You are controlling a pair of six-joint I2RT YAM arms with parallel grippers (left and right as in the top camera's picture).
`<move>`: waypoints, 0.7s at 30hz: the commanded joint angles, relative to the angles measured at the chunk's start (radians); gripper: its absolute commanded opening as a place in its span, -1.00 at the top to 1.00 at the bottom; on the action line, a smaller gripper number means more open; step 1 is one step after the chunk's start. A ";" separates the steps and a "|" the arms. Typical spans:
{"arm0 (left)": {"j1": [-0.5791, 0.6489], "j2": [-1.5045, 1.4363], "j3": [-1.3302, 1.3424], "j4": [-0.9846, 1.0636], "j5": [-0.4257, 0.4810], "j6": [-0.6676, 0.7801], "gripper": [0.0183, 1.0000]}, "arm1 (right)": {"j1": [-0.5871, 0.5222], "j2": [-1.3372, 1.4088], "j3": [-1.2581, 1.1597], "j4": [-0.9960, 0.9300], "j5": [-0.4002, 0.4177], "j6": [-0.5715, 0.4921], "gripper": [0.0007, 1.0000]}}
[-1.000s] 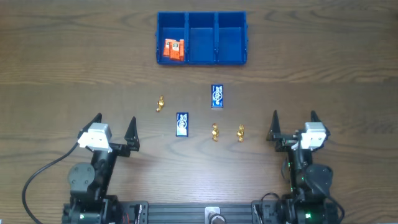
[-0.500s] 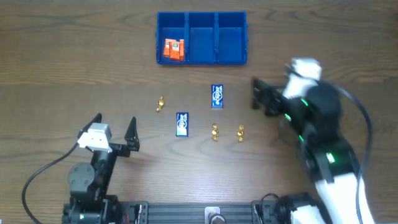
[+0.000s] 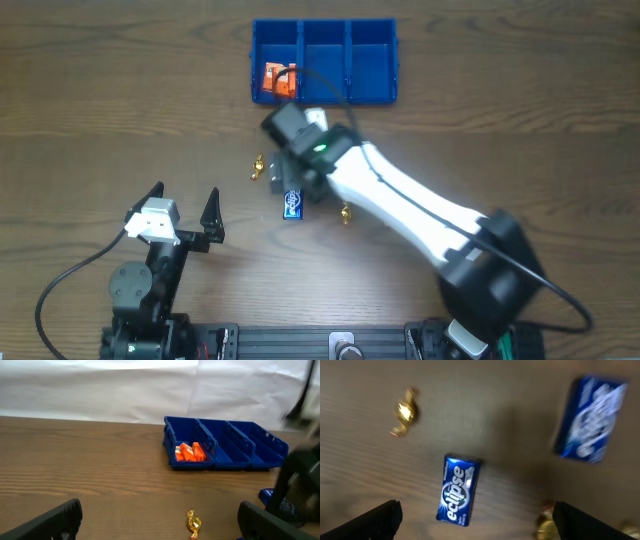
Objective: Sort Candies Into Trays
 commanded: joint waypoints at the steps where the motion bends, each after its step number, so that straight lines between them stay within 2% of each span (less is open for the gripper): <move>1: 0.007 -0.006 -0.020 -0.032 0.019 0.011 -1.00 | 0.068 0.108 0.025 -0.008 0.045 0.200 -1.00; 5: 0.007 -0.006 -0.020 -0.032 0.019 0.011 -1.00 | 0.105 0.188 0.033 -0.008 0.046 0.273 -1.00; 9: 0.007 -0.006 -0.020 -0.032 0.019 0.011 -1.00 | 0.109 0.235 0.035 0.006 0.043 0.288 -0.99; 12: 0.007 -0.006 -0.020 -0.032 0.019 0.011 -0.99 | 0.115 0.259 0.036 0.034 0.043 0.288 -0.86; 14: 0.007 -0.006 -0.020 -0.032 0.019 0.011 -0.99 | 0.116 0.267 0.036 0.045 0.043 0.288 -0.65; 15: 0.007 -0.006 -0.020 -0.032 0.019 0.011 -0.99 | 0.116 0.267 0.036 0.051 0.043 0.288 -0.39; 19: 0.007 -0.006 -0.020 -0.032 0.019 0.011 -1.00 | 0.116 0.267 0.036 0.056 0.043 0.287 0.25; 21: 0.007 -0.006 -0.020 -0.032 0.019 0.010 -0.99 | 0.116 0.267 0.036 0.055 0.043 0.287 0.31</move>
